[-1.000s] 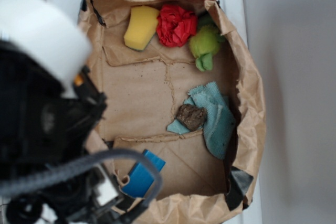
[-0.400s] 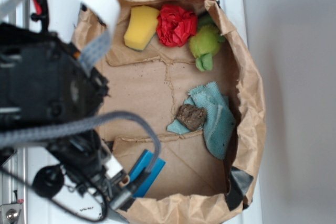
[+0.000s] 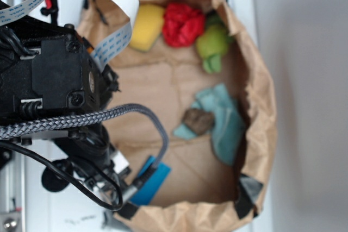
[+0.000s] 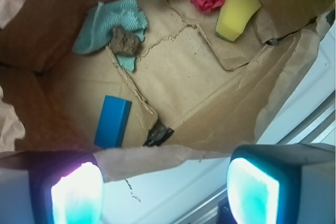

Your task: Grab the blue block.

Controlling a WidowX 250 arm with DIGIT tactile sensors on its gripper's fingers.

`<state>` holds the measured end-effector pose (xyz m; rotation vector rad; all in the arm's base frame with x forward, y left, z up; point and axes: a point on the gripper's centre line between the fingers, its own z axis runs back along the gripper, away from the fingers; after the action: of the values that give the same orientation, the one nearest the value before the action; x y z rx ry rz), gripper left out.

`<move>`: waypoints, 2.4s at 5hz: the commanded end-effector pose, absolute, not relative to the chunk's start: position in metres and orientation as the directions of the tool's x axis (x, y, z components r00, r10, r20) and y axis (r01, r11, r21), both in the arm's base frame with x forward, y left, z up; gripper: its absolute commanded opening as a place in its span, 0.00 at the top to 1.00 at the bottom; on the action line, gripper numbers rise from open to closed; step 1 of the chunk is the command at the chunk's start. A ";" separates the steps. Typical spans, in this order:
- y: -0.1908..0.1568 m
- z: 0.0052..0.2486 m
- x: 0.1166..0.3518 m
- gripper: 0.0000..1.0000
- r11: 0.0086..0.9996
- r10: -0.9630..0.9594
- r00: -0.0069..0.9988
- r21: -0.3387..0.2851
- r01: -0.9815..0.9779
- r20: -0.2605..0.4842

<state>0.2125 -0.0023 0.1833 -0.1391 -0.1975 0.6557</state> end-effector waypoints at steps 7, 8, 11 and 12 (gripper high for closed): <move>0.004 0.204 0.220 0.00 0.781 0.623 0.752 -0.235 -0.579 0.215; 0.001 0.184 0.254 0.00 0.748 0.664 0.716 -0.207 -0.631 0.218; 0.000 0.146 0.290 0.00 0.715 0.699 0.692 -0.185 -0.674 0.180; -0.003 0.127 0.285 0.00 0.716 0.698 0.691 -0.225 -0.661 0.188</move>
<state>0.2826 -0.0067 0.1069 -0.1143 -0.2030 0.7756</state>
